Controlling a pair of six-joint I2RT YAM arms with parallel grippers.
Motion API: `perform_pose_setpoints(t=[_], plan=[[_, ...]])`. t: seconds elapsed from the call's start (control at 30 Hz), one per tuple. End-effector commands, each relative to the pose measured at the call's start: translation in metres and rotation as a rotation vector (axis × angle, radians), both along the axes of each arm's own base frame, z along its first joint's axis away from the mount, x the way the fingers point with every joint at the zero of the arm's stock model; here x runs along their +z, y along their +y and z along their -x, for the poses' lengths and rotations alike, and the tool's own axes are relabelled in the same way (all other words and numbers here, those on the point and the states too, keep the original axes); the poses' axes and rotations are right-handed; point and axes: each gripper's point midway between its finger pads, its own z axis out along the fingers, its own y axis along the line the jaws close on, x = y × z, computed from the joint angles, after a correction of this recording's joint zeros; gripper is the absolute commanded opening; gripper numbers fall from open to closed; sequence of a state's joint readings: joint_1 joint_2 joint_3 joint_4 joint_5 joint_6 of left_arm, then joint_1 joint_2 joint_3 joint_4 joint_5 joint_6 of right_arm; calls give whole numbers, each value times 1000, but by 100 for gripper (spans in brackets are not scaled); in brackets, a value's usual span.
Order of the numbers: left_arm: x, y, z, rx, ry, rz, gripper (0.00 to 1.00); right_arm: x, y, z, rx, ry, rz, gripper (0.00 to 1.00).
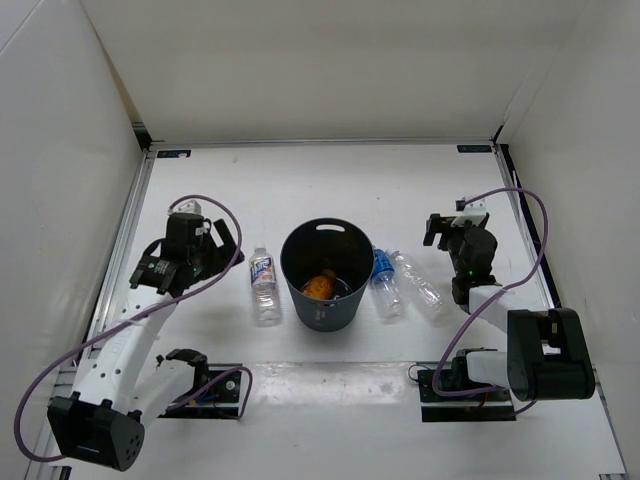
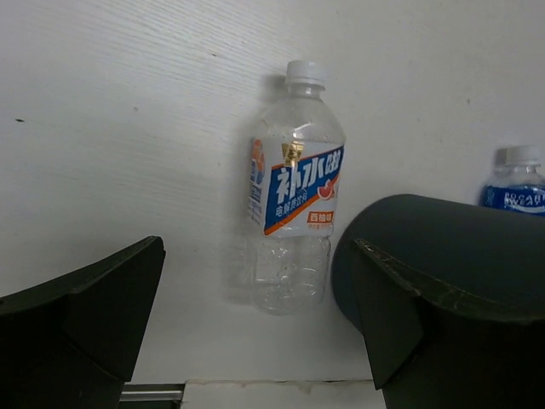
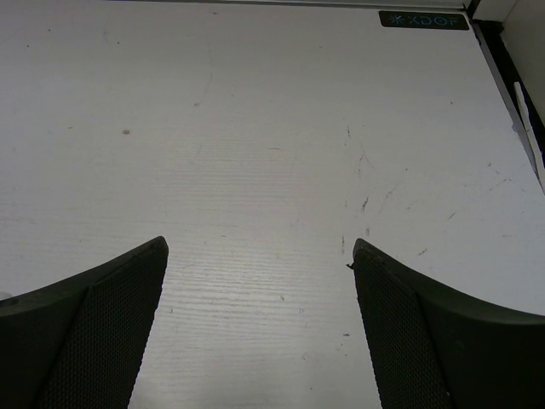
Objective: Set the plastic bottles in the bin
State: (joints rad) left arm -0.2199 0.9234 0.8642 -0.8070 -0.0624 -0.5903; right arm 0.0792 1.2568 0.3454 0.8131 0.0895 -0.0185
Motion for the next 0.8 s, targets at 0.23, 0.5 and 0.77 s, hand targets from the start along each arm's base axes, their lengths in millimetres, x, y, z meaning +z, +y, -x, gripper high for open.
perform_pose_setpoints(t=[0.23,0.5,0.77], plan=[[-45,-62,-6,-208,107,22,100,15,-3,-4,-17,-62,7,90],[-86,-68,-8,-262,269,-55,100,15,-3,-5,-12,-59,2,90],[-104,-80,-21,-297,354,-69,100,15,-5,-5,-14,-57,0,90]])
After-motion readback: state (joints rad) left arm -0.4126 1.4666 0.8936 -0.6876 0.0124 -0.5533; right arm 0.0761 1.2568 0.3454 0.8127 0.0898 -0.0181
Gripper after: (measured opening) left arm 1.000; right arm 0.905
